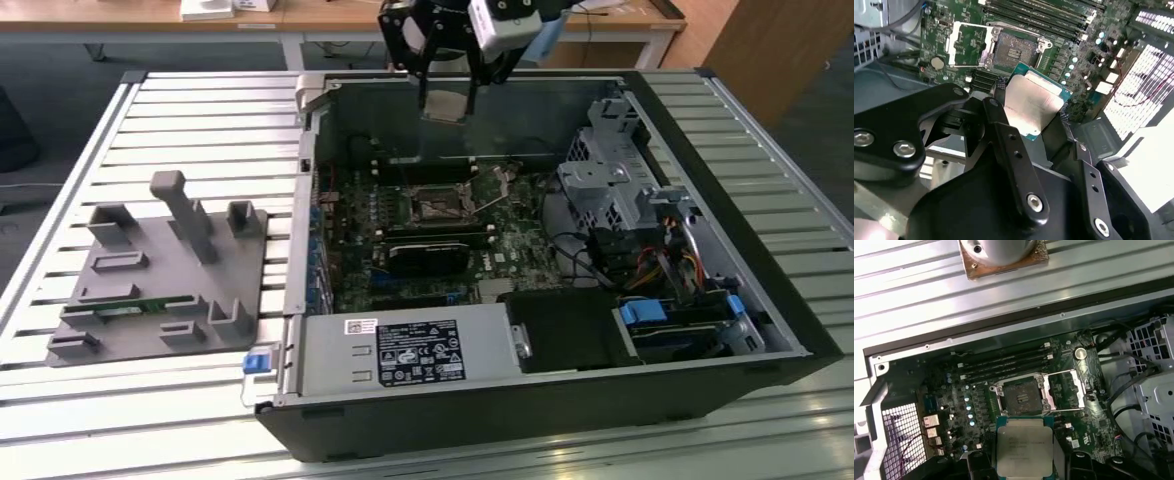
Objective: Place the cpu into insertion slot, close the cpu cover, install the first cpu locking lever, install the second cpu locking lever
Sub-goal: 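Place the cpu into insertion slot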
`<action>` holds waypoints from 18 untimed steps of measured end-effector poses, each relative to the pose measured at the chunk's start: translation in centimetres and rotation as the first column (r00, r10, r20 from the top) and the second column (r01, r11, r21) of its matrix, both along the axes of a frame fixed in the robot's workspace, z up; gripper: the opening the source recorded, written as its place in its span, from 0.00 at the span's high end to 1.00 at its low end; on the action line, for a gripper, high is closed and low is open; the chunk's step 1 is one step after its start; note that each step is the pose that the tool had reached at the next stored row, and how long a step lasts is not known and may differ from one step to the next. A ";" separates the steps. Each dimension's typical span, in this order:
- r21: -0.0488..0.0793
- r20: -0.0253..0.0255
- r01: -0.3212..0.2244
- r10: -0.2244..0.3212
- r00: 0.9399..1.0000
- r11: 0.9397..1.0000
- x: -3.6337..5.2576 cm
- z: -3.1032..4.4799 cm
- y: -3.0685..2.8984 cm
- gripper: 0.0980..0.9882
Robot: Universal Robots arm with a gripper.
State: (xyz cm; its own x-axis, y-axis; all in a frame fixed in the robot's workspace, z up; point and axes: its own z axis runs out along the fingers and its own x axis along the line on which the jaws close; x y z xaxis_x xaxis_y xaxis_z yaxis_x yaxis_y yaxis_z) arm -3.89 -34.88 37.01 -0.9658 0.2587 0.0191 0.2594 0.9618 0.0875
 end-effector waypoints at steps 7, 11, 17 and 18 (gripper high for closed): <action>0.000 0.000 0.080 -0.080 0.997 0.997 0.00 -0.07 0.00 0.51; -0.001 0.000 0.116 -0.116 0.993 0.993 0.00 -0.11 0.00 0.51; -0.002 0.000 0.169 -0.169 0.986 0.986 0.00 -0.18 0.01 0.51; -0.002 0.000 0.178 -0.178 0.984 0.984 0.00 -0.18 0.00 0.51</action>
